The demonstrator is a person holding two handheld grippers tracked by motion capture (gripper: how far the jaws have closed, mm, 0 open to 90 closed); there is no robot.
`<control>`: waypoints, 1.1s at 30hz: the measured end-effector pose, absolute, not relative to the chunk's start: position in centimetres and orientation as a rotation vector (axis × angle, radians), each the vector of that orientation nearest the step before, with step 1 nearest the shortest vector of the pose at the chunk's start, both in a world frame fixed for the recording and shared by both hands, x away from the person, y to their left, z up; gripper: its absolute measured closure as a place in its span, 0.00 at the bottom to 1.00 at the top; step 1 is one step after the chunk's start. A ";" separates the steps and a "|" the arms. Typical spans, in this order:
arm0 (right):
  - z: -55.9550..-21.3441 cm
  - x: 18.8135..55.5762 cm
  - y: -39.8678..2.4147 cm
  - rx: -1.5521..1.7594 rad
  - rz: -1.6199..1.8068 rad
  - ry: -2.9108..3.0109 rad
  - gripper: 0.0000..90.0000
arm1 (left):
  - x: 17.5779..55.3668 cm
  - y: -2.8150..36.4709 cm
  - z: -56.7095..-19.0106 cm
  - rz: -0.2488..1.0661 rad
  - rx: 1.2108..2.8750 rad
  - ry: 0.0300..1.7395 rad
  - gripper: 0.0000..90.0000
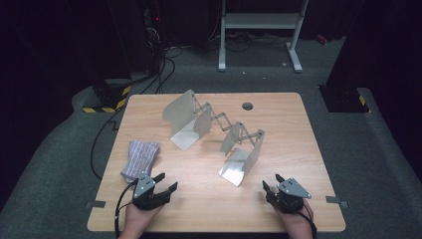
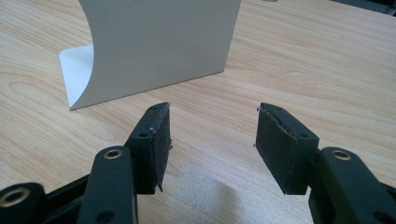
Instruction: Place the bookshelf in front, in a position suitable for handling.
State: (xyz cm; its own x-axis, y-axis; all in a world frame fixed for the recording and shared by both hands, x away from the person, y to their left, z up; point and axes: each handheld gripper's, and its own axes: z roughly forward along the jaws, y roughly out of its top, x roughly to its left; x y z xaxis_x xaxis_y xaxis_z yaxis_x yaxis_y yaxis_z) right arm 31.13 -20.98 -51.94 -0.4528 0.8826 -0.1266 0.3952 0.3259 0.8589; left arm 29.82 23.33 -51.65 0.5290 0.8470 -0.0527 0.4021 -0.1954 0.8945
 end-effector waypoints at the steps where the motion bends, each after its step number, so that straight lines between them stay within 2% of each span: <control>1: -51.9 31.1 -21.0 1.120 1.050 1.995 0.50 | 29.9 23.4 -51.7 0.578 1.803 1.047 0.41; 13: -51.9 30.0 -21.3 1.100 1.046 1.996 0.50 | 30.5 23.0 -51.8 0.580 1.790 1.055 0.42; 20: -51.8 30.4 -20.9 1.105 1.065 2.013 0.52 | 30.4 22.9 -52.3 0.589 1.831 1.023 0.37; 33: -51.6 30.1 -19.8 1.080 1.064 2.008 0.43 | 30.5 22.8 -52.5 0.566 1.846 1.019 0.33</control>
